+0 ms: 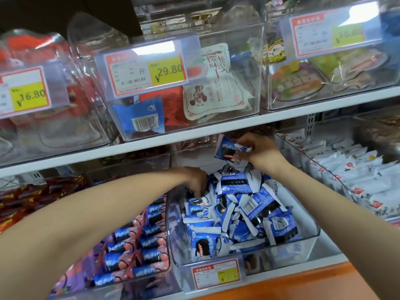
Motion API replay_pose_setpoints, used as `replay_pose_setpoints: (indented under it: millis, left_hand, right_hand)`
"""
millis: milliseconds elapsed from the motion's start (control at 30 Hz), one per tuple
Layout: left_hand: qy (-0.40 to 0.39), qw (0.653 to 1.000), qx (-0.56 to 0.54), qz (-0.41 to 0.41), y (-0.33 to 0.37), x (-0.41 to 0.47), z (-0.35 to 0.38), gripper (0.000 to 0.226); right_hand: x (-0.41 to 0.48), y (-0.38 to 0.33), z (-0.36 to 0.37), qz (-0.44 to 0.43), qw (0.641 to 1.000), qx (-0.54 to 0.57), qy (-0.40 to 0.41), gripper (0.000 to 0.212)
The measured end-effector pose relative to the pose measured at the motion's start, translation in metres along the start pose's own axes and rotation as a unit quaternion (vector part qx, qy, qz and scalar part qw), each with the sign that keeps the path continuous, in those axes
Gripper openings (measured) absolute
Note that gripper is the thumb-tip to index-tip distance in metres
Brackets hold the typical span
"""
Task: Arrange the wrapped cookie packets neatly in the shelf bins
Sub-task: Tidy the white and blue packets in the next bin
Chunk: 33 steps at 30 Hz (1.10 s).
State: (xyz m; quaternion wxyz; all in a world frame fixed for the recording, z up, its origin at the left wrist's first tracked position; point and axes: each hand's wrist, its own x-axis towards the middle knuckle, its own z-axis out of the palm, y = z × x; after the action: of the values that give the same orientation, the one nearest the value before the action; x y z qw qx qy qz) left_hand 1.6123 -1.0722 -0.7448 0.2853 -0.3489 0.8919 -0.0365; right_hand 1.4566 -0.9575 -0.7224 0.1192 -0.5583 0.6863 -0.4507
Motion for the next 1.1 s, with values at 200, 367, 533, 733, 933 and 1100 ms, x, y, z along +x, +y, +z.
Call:
replay_pose_setpoints:
  millis: [200, 367, 533, 733, 933, 1100]
  left_hand:
    - [-0.040, 0.998, 0.038, -0.012, 0.008, 0.002, 0.015, 0.052]
    - [0.059, 0.992, 0.096, -0.050, 0.005, -0.003, 0.008, 0.057]
    - [0.068, 0.992, 0.089, -0.060, 0.009, -0.011, 0.003, 0.046]
    - [-0.089, 0.995, -0.040, 0.027, 0.014, -0.020, 0.012, 0.055]
    - [-0.050, 0.998, -0.031, 0.010, 0.013, -0.020, 0.016, 0.046]
    - [0.012, 0.998, 0.057, -0.033, 0.013, -0.025, 0.011, 0.041]
  right_hand:
    - [0.001, 0.000, 0.001, -0.002, 1.000, -0.009, 0.003, 0.024]
    - [0.001, 0.000, 0.000, -0.002, 1.000, -0.010, 0.005, 0.025]
    - [0.000, -0.003, -0.001, -0.003, 1.000, 0.002, 0.006, 0.026]
    - [0.002, -0.001, 0.000, -0.005, 1.000, 0.005, 0.010, 0.026]
    - [0.002, -0.004, 0.001, -0.003, 1.000, -0.002, 0.009, 0.029]
    - [0.002, -0.003, 0.000, -0.002, 1.000, 0.003, 0.016, 0.029]
